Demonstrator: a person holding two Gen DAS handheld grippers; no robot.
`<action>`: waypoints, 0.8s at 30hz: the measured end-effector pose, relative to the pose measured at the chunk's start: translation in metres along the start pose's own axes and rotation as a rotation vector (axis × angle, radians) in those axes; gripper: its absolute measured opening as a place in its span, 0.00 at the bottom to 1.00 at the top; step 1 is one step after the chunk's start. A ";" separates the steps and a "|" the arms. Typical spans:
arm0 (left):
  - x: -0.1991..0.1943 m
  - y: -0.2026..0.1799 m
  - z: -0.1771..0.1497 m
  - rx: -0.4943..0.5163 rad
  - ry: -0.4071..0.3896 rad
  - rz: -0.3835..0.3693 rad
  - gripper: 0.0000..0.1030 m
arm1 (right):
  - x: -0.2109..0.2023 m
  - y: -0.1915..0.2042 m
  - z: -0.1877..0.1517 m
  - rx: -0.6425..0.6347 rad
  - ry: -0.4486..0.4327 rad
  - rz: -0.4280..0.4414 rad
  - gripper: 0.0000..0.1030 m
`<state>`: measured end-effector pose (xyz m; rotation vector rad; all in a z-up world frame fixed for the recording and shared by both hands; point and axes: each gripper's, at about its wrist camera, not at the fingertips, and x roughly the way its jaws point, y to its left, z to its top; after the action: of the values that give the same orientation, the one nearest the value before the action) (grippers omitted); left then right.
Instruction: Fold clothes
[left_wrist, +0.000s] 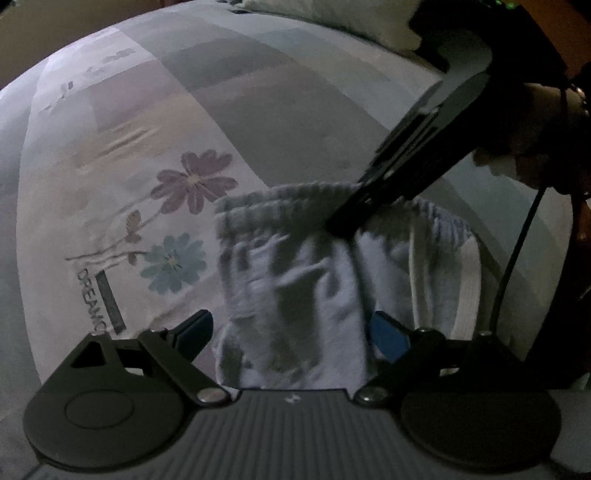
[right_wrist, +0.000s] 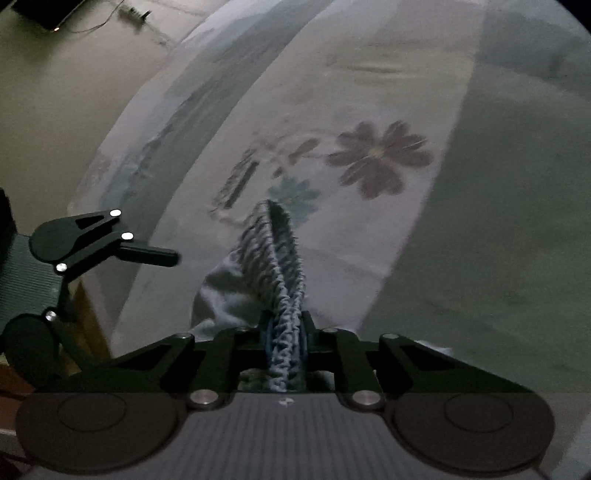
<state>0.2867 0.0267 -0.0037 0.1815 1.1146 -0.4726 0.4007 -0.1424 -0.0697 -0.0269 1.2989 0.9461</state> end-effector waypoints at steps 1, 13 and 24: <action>0.000 0.002 0.003 -0.006 -0.006 0.001 0.89 | -0.005 -0.005 0.001 0.005 -0.009 -0.024 0.16; 0.010 0.010 0.052 -0.043 -0.050 0.008 0.89 | -0.057 -0.082 0.009 0.067 -0.090 -0.304 0.16; 0.025 -0.003 0.081 -0.004 -0.032 0.043 0.89 | -0.090 -0.168 -0.002 0.157 -0.091 -0.556 0.16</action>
<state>0.3601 -0.0129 0.0094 0.1934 1.0782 -0.4331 0.5035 -0.3032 -0.0770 -0.2102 1.1875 0.3656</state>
